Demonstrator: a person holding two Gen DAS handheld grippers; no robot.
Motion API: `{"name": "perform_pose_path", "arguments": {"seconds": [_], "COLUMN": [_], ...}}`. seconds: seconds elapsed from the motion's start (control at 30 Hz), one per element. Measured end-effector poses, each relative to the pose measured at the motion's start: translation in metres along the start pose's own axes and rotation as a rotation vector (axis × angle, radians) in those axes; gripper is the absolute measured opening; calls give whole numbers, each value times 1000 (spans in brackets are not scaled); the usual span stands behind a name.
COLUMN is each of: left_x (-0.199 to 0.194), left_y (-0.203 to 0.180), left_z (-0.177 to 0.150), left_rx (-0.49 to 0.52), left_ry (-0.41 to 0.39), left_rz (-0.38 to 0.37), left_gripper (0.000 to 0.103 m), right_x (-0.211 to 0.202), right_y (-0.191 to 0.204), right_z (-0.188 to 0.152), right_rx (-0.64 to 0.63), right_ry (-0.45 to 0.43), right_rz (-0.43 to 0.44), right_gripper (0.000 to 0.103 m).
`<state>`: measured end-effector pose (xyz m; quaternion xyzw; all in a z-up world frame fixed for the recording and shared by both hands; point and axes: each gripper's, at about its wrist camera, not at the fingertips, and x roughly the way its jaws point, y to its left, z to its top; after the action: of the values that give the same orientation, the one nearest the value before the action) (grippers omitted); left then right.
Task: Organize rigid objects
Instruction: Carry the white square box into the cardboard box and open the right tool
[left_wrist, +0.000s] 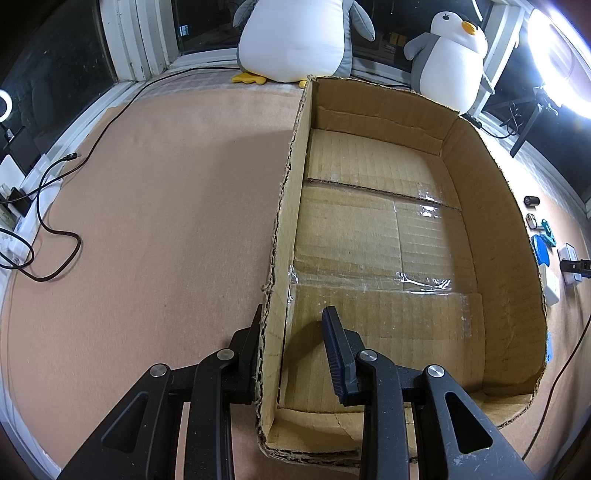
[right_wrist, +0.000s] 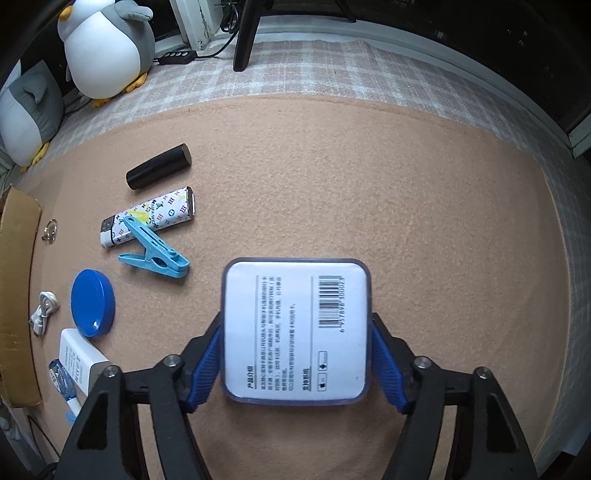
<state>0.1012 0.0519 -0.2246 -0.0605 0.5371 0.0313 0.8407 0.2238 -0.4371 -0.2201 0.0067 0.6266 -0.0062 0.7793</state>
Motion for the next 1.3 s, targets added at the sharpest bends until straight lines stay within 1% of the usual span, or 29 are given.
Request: {"name": "perform_pose_path", "arguments": {"seconds": [0.13,0.23,0.27,0.33,0.37,0.4,0.57,0.67,0.8,0.97,1.1,1.2,1.3], "left_x": [1,2,2,2,3,3,4,4,4,4,4,4,4], "left_y": [1,1,2,2,2,3,2,2,2,3,3,4,3], "left_z": [1,2,2,2,2,2,3,3,2,2,2,3,2], "left_rx": [-2,-2,-1,1,1,-1,-2,-1,3,2,1,0,1], "left_ry": [2,3,3,5,5,6,3,1,2,3,4,2,1], "left_rz": [-5,-7,-8,-8,-9,-12,-12,-12,-13,-19,-24,-25,-22], "left_gripper": [31,31,31,31,31,31,31,31,31,31,31,31,31], "right_x": [0,-2,-3,-10,-12,-18,-46,-69,-105,-137,-141,-133,-116], "right_y": [-1,-1,-2,-4,-2,-1,27,51,97,180,249,298,337], "right_z": [8,6,2,-16,-16,-25,-24,-18,-15,-5,6,12,18], "right_rx": [4,10,11,17,21,24,-5,-29,-106,-247,-348,-410,-460], "right_ry": [-2,-11,-14,-24,-29,-35,-77,-122,-190,-238,-249,-240,-211], "right_rz": [-3,-5,-4,1,2,6,23,63,142,250,309,324,331], "right_gripper": [66,66,66,66,66,66,66,66,66,66,66,66,66]}}
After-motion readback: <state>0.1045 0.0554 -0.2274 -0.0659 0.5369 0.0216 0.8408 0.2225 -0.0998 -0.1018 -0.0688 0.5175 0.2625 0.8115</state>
